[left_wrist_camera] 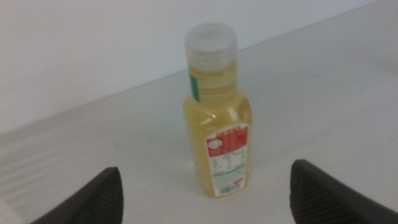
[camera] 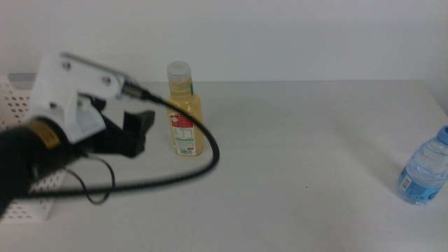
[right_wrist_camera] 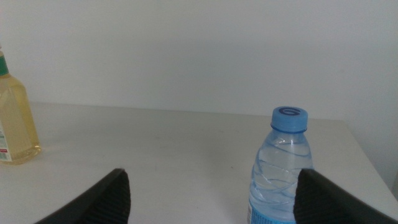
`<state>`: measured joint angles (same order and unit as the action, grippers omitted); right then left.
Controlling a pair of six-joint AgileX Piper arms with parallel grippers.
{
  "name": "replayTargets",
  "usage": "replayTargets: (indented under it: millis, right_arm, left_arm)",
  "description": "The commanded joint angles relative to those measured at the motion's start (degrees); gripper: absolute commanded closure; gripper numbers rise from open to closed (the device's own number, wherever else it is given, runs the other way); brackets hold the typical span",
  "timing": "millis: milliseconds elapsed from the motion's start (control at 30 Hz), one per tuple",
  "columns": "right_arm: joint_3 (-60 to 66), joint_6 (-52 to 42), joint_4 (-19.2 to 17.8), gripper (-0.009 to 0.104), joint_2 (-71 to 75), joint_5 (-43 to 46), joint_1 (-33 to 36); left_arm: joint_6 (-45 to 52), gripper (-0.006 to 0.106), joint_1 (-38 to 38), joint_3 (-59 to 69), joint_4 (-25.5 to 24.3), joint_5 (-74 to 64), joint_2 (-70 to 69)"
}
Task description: Use arms to grab the bottles and put them into the dustbin to the left of the table.
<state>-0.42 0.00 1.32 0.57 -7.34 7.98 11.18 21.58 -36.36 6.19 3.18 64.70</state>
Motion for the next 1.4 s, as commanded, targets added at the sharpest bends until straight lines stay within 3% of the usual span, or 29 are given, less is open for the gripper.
replayTargets:
  millis: [0,167,467,933,1367]
  right_arm:
    - [-1.58,-0.30,-0.35,0.026,1.55,4.44,-0.20]
    - [-1.58,-0.30,-0.35,0.026,1.55,4.44,-0.20]
    - [-1.58,-0.30,-0.35,0.026,1.55,4.44,-0.20]
    - [-1.58,-0.30,-0.35,0.026,1.55,4.44,-0.20]
    - [-1.58,-0.30,-0.35,0.026,1.55,4.44,-0.20]
  left_arm:
    - [-1.10,0.016,1.44,1.76,2.32,9.62,-1.43]
    - [-1.10,0.016,6.95,12.19,4.86,27.90,-1.43]
    - [-1.50,0.016,10.26,17.82,7.45,41.34,2.73]
    - [-8.69,0.016,10.26,17.57,3.36,62.21,20.67]
    - [-7.32,0.013,10.20,9.82,6.30,63.43,30.28]
